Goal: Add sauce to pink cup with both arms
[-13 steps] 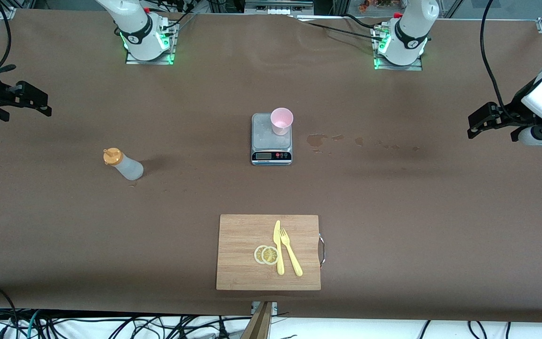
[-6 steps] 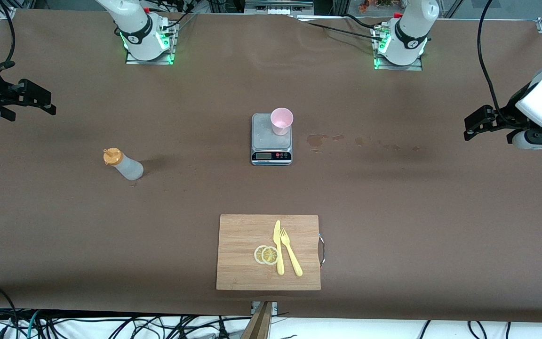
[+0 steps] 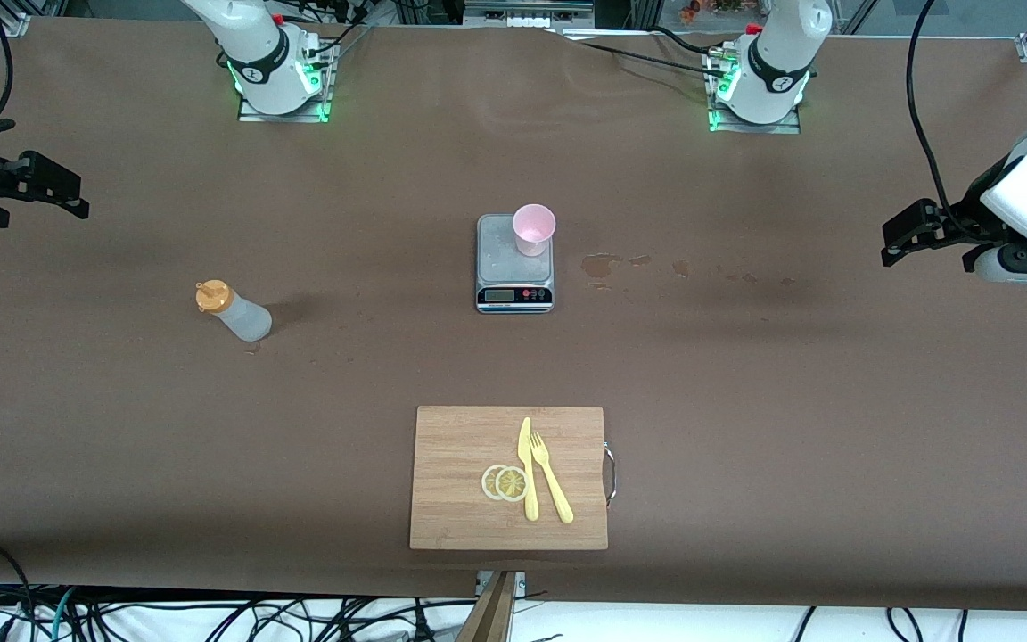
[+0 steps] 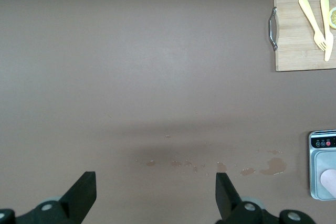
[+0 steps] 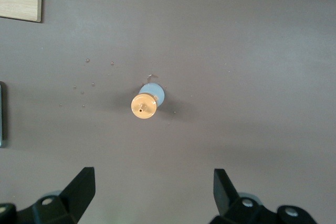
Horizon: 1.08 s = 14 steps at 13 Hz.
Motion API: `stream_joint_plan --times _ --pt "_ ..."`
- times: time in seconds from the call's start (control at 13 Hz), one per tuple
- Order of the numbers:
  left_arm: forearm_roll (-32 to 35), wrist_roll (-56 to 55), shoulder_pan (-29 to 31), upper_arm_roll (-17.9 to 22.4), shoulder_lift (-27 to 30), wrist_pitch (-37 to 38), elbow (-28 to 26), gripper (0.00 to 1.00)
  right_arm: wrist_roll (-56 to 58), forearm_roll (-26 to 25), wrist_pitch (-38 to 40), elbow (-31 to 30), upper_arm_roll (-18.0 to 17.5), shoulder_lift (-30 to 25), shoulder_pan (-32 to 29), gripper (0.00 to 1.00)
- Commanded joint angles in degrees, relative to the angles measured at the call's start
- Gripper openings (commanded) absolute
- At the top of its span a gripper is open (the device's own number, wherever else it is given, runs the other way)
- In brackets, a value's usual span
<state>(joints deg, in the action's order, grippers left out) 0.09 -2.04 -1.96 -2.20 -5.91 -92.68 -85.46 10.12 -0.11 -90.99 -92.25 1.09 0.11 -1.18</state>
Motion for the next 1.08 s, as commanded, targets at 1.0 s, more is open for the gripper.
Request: stream_joint_plan --times 1.0 --pt "0.6 0.2 0.4 0.1 -0.5 -1.4 1.4 1.0 -0.1 -3.2 2.1 3.7 0.8 -0.5 -0.5 1.0"
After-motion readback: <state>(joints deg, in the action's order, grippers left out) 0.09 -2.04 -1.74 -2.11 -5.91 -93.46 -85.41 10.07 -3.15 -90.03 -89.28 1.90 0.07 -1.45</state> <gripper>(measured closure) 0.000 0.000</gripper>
